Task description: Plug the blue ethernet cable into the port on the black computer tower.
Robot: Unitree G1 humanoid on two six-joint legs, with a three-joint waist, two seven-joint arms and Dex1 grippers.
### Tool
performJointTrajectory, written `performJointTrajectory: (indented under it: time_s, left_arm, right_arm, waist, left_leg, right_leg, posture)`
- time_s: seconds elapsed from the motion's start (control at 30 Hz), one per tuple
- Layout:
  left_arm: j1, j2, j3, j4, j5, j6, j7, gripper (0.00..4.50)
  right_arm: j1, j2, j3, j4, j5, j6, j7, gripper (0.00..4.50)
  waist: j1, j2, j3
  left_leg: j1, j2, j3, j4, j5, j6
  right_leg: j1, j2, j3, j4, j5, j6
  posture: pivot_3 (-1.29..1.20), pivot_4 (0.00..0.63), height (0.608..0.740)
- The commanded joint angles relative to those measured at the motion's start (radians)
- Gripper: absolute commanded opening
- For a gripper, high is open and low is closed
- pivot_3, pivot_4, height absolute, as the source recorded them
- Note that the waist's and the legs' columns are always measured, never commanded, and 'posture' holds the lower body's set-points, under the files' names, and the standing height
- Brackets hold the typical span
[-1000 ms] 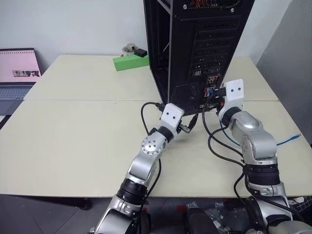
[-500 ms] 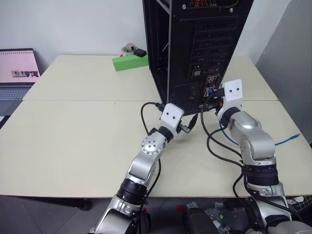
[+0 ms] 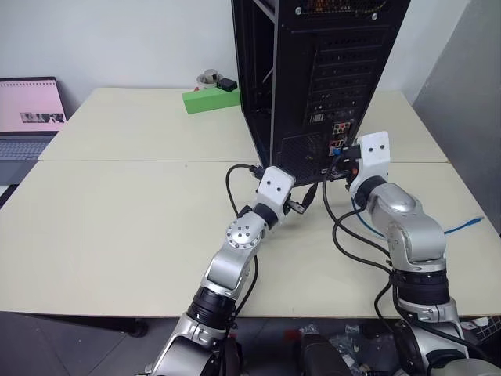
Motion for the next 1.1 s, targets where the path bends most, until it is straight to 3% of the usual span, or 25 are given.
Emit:
performJointTrajectory:
  time_s: [0.03, 1.1]
  left_arm:
    - [-0.006, -0.002, 0.005, -0.030, 0.003, -0.017, -0.006, 4.43]
    - [-0.008, -0.003, 0.007, -0.029, 0.002, -0.018, 0.002, 4.43]
  right_arm:
    - [-0.027, 0.002, -0.026, -0.017, 0.012, -0.023, -0.003, 0.00]
    - [-0.044, -0.009, 0.016, 0.052, -0.035, -0.086, -0.003, 0.00]
  waist:
    - [0.000, 0.000, 0.000]
    - [-0.004, 0.000, 0.000]
  left_leg:
    - [0.000, 0.000, 0.000, 0.000, 0.000, 0.000]
    - [0.000, 0.000, 0.000, 0.000, 0.000, 0.000]
  right_leg:
    - [0.000, 0.000, 0.000, 0.000, 0.000, 0.000]
    - [0.000, 0.000, 0.000, 0.000, 0.000, 0.000]
  posture:
    - [0.00, 0.150, 0.740]
    - [0.00, 0.150, 0.740]
